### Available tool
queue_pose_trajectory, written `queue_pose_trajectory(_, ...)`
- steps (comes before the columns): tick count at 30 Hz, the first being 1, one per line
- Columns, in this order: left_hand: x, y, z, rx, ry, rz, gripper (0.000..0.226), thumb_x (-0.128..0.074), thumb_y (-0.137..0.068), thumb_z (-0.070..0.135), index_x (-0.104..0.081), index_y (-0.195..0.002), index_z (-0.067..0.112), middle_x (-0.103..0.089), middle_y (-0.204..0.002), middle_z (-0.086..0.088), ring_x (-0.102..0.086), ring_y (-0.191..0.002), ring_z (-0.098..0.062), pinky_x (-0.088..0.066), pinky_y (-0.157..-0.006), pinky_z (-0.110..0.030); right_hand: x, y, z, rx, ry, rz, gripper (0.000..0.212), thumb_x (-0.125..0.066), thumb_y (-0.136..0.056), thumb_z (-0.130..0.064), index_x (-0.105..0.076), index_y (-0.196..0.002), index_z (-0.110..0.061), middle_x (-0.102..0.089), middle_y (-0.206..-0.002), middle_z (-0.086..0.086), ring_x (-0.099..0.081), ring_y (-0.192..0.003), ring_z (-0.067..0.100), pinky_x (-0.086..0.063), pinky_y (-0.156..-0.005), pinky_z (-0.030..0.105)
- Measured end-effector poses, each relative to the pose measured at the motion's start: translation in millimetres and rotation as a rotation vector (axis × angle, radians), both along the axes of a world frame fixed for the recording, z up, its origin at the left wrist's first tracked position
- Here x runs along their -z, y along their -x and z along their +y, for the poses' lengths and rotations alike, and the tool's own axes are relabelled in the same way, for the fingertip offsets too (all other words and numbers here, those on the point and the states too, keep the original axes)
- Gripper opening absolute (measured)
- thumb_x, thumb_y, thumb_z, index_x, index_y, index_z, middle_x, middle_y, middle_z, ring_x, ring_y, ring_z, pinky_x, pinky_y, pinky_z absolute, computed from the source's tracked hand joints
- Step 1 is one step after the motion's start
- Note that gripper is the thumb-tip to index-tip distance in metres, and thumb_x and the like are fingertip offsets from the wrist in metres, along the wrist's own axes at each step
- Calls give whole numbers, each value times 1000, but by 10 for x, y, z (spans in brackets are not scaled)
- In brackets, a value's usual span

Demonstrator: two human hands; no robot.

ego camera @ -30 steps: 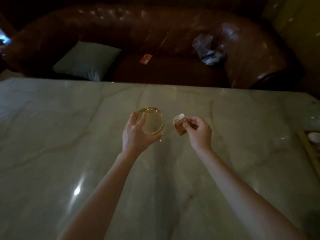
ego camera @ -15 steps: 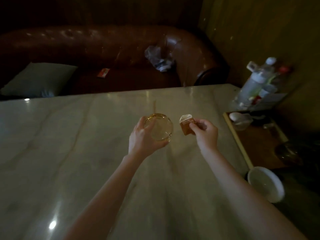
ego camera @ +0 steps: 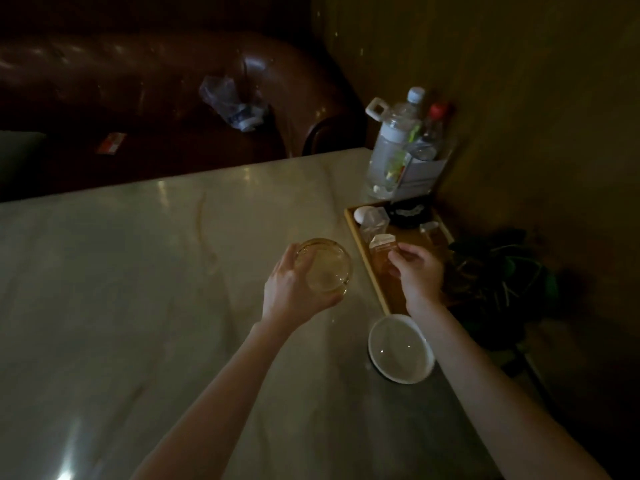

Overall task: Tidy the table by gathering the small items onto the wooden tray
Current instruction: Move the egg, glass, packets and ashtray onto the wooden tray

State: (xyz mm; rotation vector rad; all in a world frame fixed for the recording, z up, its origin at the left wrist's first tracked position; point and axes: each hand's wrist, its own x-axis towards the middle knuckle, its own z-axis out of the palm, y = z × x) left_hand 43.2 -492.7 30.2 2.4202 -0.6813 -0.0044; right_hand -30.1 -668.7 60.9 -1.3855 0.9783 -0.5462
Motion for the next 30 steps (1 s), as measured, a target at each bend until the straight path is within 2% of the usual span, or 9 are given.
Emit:
queue_pose_trajectory(2,44,44,-195,31,9,15,89,-71,-47,68,-49,-123,29,-48,-129,-1,-55,-107,-21,-55,-75,-39,51,56,-186,18,-27,11,25,-61,-83,-2,-60,-107,-5,-64,-99,8,-63,-87,17,-53,-73,23)
queue_pose_trajectory(5,64,110,-457,79,13,16,88,-75,-48,61,-48,-125,26,-48,-131,-3,-55,-109,-23,-54,-76,-38,148,78,-404,33,-98,42,26,-58,-85,-4,-56,-111,-7,-61,-107,8,-60,-95,19,-51,-83,29)
queue_pose_trajectory(10,114,176,-786,173,19,19,85,-78,-49,55,-52,-123,23,-52,-127,-11,-58,-105,-29,-51,-68,-36,307,-15,-664,54,-121,96,27,-52,-87,2,-56,-114,-2,-62,-115,15,-59,-96,19,-51,-85,30)
queue_pose_trajectory(15,229,139,-1007,286,-15,62,80,-71,-49,61,-46,-121,35,-51,-126,-1,-60,-101,-26,-52,-65,-35,512,-146,-848,51,-99,98,27,-50,-87,7,-53,-113,6,-60,-116,23,-60,-104,29,-49,-68,19)
queue_pose_trajectory(19,335,120,-1084,366,-48,61,89,-80,-44,52,-43,-122,30,-50,-131,-14,-59,-106,-36,-54,-71,-44,696,-301,-894,33,-111,105,25,-51,-85,9,-52,-110,8,-59,-116,28,-60,-98,28,-48,-71,20)
queue_pose_trajectory(24,366,96,-1115,436,-62,22,92,-86,-39,45,-41,-119,27,-55,-126,-17,-61,-103,-35,-55,-65,-42,813,-424,-959,28,-93,114,24,-54,-85,7,-53,-109,8,-60,-113,26,-58,-90,22,-50,-64,16)
queue_pose_trajectory(30,373,106,-1180,445,-66,12,86,-79,-43,50,-42,-118,28,-56,-124,-17,-63,-98,-34,-55,-64,-40,934,-484,-1013,12,-15,176,21,-62,-81,2,-58,-102,7,-62,-107,26,-62,-94,30,-49,-67,19)
